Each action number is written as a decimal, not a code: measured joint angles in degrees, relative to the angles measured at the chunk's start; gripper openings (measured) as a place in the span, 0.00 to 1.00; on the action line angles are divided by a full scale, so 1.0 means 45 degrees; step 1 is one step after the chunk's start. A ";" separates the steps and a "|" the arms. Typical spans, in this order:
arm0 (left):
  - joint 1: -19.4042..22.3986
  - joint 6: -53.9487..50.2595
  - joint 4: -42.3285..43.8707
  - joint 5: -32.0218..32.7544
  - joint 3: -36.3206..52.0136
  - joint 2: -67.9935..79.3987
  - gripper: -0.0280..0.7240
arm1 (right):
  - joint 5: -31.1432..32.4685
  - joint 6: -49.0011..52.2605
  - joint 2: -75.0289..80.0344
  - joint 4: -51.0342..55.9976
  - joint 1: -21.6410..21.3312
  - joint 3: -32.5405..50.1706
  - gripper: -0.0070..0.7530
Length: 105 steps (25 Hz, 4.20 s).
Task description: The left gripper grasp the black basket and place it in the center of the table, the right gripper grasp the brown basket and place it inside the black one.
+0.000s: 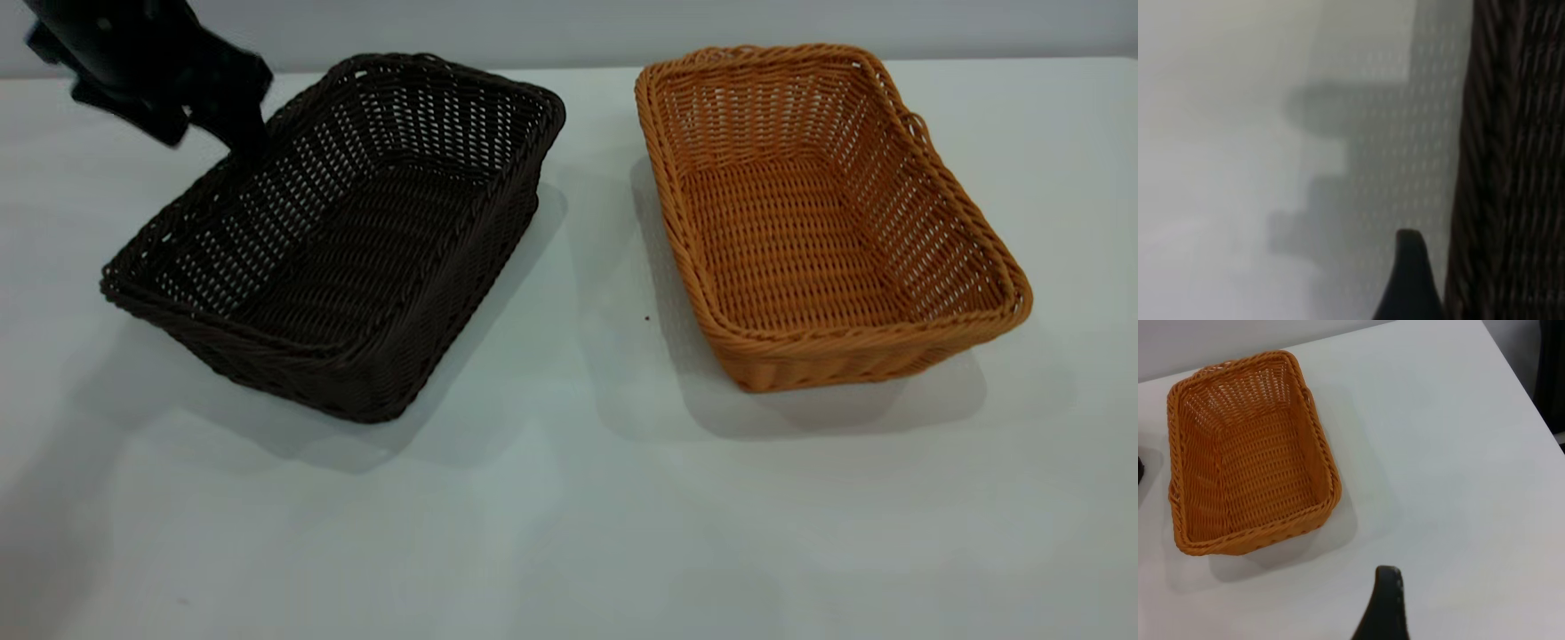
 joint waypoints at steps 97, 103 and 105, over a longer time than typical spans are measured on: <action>-0.0836 1.0183 -0.0180 -0.0498 -0.2390 0.0971 0.14 | -0.6379 -1.1228 2.8489 2.2009 -0.2075 -0.6483 0.12; -0.2672 1.0859 -0.0127 0.0253 -0.2452 0.0903 0.14 | -0.3627 -1.1488 2.8489 1.9929 -0.3383 -0.7165 0.12; -0.3309 1.0874 -0.0185 0.0688 -0.2452 0.0903 0.14 | -0.3358 -1.1488 2.8489 1.9604 -0.3724 -0.7336 0.12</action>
